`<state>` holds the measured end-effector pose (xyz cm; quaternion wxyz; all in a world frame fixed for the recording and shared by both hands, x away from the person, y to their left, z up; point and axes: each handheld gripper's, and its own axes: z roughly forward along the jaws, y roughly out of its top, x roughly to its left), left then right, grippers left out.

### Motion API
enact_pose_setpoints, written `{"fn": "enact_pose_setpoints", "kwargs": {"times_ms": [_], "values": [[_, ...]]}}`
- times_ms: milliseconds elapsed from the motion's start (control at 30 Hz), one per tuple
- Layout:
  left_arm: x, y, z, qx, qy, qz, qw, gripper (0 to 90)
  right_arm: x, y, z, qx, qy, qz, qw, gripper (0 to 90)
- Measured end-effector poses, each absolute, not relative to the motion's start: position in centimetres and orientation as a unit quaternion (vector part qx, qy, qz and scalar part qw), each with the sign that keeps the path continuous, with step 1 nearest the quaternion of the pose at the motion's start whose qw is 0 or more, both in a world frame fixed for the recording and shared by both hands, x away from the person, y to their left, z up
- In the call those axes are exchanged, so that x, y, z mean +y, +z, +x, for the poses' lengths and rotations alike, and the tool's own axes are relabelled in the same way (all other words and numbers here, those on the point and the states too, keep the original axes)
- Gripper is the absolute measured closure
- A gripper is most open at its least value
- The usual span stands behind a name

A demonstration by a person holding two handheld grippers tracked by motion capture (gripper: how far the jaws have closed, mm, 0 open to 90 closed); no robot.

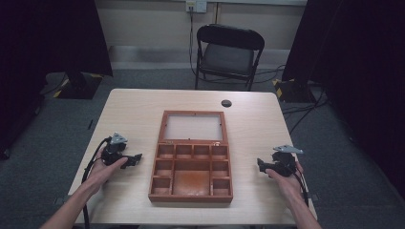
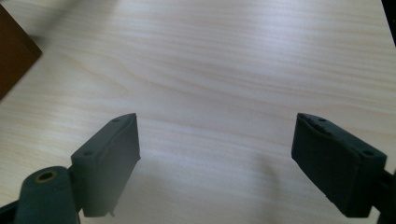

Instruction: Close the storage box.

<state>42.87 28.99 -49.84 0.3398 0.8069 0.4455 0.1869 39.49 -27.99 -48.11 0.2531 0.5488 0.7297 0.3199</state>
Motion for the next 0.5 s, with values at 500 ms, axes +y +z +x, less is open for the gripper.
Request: {"fn": "enact_pose_setpoints", "kwargs": {"times_ms": [500], "values": [[27.8,-48.7,42.5,0.427,0.173,0.815,0.350,19.1,-26.0,-45.7,40.5,0.741,0.351,0.524,0.231,17.4]]}}
